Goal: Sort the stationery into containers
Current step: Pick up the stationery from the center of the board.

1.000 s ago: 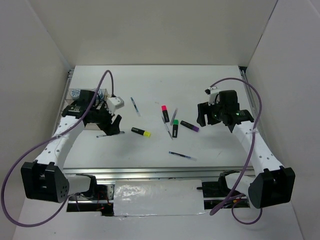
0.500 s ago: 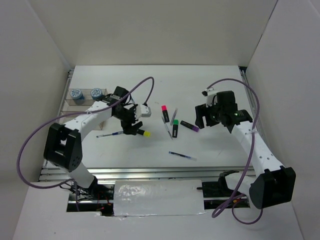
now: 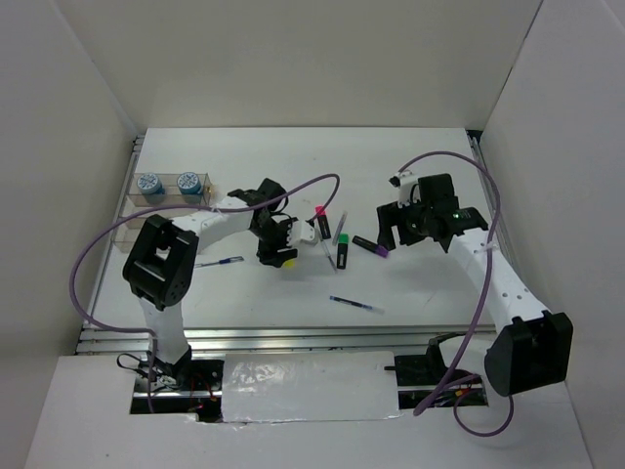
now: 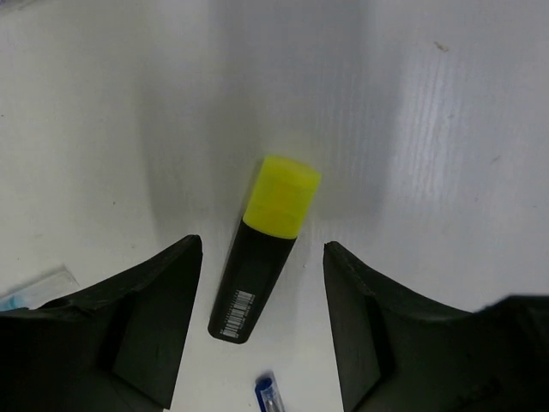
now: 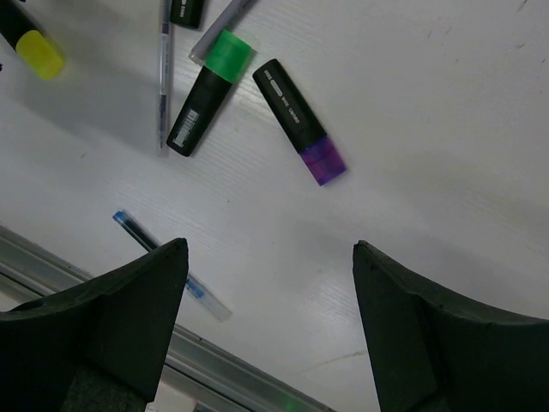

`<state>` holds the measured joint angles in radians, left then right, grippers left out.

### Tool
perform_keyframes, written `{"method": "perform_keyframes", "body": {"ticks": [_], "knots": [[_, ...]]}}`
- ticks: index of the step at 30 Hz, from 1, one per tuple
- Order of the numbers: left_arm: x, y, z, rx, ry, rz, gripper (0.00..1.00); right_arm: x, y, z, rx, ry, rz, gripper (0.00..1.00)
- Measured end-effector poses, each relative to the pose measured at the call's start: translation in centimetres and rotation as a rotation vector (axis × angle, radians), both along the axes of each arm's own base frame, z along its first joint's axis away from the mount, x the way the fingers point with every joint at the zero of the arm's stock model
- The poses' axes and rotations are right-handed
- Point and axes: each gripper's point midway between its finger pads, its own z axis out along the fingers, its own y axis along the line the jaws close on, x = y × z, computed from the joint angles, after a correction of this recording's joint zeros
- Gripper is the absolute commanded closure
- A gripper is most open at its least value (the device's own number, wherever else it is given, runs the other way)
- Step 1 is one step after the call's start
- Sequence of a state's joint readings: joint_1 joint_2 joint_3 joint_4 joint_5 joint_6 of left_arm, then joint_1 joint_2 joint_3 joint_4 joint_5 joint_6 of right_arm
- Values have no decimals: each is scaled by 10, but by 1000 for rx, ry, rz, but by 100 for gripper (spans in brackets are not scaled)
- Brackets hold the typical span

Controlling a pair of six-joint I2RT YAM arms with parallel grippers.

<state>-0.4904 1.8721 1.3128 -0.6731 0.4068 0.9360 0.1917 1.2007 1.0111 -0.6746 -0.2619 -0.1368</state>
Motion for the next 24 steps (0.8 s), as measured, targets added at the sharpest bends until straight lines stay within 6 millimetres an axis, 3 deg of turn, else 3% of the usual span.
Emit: {"method": "perform_keyframes", "body": {"ticks": [5, 8, 12, 17, 20, 24], "knots": [[5, 3, -15, 36, -31, -13, 42, 0, 1, -9, -3, 35, 7, 16], [1, 8, -23, 56, -29, -26, 56, 2, 1, -14, -21, 51, 12, 15], [2, 11, -23, 60, -59, -31, 90, 8, 0, -33, -88, 94, 32, 15], [5, 18, -20, 76, -54, 45, 95, 14, 1, -63, -181, 164, 85, 19], [11, 28, -7, 53, -42, 106, 98, 29, 3, -74, -217, 185, 119, 23], [47, 55, 47, -21, -114, 204, 100, 49, 8, -88, -260, 197, 166, 28]]}}
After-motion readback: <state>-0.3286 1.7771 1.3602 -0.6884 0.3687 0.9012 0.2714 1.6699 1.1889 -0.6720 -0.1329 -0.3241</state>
